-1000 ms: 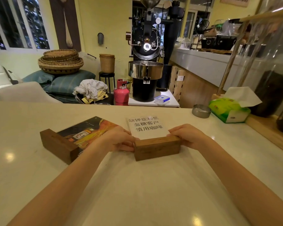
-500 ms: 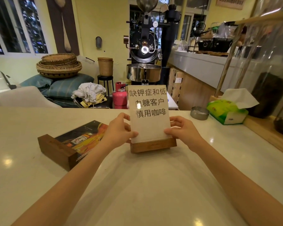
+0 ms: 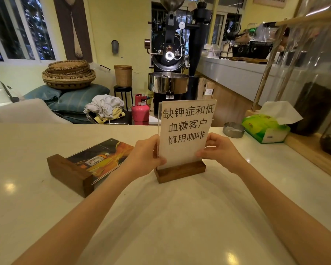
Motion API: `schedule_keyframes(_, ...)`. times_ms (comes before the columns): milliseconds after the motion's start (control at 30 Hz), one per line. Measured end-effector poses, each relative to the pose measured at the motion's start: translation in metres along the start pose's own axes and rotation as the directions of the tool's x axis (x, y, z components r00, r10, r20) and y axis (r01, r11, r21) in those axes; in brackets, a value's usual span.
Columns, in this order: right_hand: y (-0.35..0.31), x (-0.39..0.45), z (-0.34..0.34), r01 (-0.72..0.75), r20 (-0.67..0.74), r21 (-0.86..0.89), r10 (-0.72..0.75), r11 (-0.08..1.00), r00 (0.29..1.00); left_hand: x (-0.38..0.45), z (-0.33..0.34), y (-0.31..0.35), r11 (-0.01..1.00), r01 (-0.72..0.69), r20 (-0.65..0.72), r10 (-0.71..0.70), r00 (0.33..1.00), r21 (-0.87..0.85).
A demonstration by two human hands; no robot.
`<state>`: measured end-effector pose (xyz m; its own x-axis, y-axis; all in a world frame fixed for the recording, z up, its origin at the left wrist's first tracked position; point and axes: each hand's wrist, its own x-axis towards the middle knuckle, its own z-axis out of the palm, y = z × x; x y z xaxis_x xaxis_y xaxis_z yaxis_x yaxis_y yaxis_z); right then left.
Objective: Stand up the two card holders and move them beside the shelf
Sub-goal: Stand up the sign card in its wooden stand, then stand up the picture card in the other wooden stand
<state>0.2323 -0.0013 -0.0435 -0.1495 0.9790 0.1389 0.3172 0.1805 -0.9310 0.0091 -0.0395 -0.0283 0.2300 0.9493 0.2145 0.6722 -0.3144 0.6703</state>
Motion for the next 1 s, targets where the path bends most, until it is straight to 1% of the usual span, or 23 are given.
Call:
schedule_keyframes(67, -0.001, -0.001, 0.000, 0.000, -0.020, -0.036, -0.001, 0.999, 1.000, 0.000, -0.001, 0.000, 1.000, 0.003, 0.003, -0.003, 1.000, 0.011)
schedule_keyframes(133, -0.004, -0.001, 0.000, -0.004, -0.040, -0.119, -0.001, 0.993, 0.999, -0.001, -0.001, 0.001, 1.000, 0.003, 0.011, -0.003, 1.000, 0.019)
schedule_keyframes(200, -0.010, -0.002, 0.000, -0.037, -0.043, -0.231, 0.028, 0.972, 0.999, -0.001, -0.001, 0.001, 1.000, 0.002, 0.024, -0.002, 1.000, 0.031)
schedule_keyframes(233, -0.014, -0.001, 0.000, -0.069, -0.043, -0.318, 0.059, 0.946, 0.997, -0.001, -0.003, 0.002, 0.999, 0.008, 0.046, -0.010, 0.999, 0.041)
schedule_keyframes(267, -0.019, -0.002, -0.001, -0.111, -0.047, -0.431, 0.101, 0.896, 0.994, 0.000, -0.005, 0.002, 0.998, 0.022, 0.082, -0.027, 0.996, 0.055)
schedule_keyframes(333, -0.034, -0.006, 0.001, -0.205, -0.098, -0.664, 0.188, 0.719, 0.977, 0.001, -0.017, 0.004, 0.995, 0.064, 0.175, -0.078, 0.982, 0.082)
schedule_keyframes(367, -0.043, -0.010, 0.003, -0.233, -0.129, -0.737, 0.206, 0.634, 0.970, 0.001, -0.025, 0.006, 0.994, 0.083, 0.202, -0.097, 0.975, 0.076)
schedule_keyframes(400, -0.051, -0.015, 0.006, -0.240, -0.142, -0.771, 0.209, 0.589, 0.968, 0.000, -0.035, 0.007, 0.994, 0.095, 0.204, -0.104, 0.973, 0.053)
schedule_keyframes(433, -0.058, -0.020, 0.010, -0.225, -0.124, -0.775, 0.207, 0.591, 0.971, -0.001, -0.046, 0.008, 0.995, 0.098, 0.179, -0.099, 0.979, 0.014)
schedule_keyframes(467, -0.065, -0.026, 0.014, -0.190, -0.075, -0.749, 0.204, 0.634, 0.976, -0.003, -0.058, 0.009, 0.995, 0.096, 0.137, -0.091, 0.986, -0.031)
schedule_keyframes(500, -0.072, -0.032, 0.021, -0.141, -0.003, -0.695, 0.193, 0.706, 0.981, -0.006, -0.069, 0.008, 0.994, 0.087, 0.092, -0.081, 0.992, -0.072)
schedule_keyframes(567, -0.087, -0.045, 0.038, -0.044, 0.155, -0.524, 0.146, 0.850, 0.977, -0.010, -0.090, 0.002, 0.993, 0.070, 0.036, -0.067, 0.997, -0.100)
schedule_keyframes(600, -0.094, -0.051, 0.050, -0.006, 0.218, -0.442, 0.114, 0.897, 0.969, -0.013, -0.099, -0.003, 0.993, 0.075, 0.025, -0.072, 0.997, -0.095)
schedule_keyframes(633, -0.098, -0.055, 0.063, 0.018, 0.260, -0.362, 0.082, 0.932, 0.962, -0.014, -0.106, -0.009, 0.993, 0.083, 0.015, -0.082, 0.997, -0.081)
schedule_keyframes(700, -0.098, -0.055, 0.091, 0.005, 0.273, -0.171, 0.042, 0.985, 0.961, -0.016, -0.118, -0.023, 0.994, 0.100, -0.030, -0.102, 0.994, -0.038)
schedule_keyframes(767, -0.091, -0.048, 0.120, -0.069, 0.266, 0.004, 0.066, 0.998, 0.962, -0.019, -0.126, -0.039, 0.991, 0.131, -0.072, -0.131, 0.989, -0.001)
schedule_keyframes(833, -0.082, -0.037, 0.146, -0.182, 0.273, 0.113, 0.146, 0.977, 0.951, -0.021, -0.129, -0.056, 0.985, 0.171, -0.075, -0.168, 0.983, 0.027)
schedule_keyframes(933, -0.072, -0.025, 0.174, -0.364, 0.299, 0.211, 0.295, 0.907, 0.907, -0.021, -0.129, -0.081, 0.968, 0.234, -0.059, -0.230, 0.971, 0.092)
schedule_keyframes(1000, -0.066, -0.017, 0.187, -0.501, 0.314, 0.267, 0.417, 0.824, 0.853, -0.020, -0.129, -0.097, 0.953, 0.277, -0.057, -0.272, 0.961, 0.125)
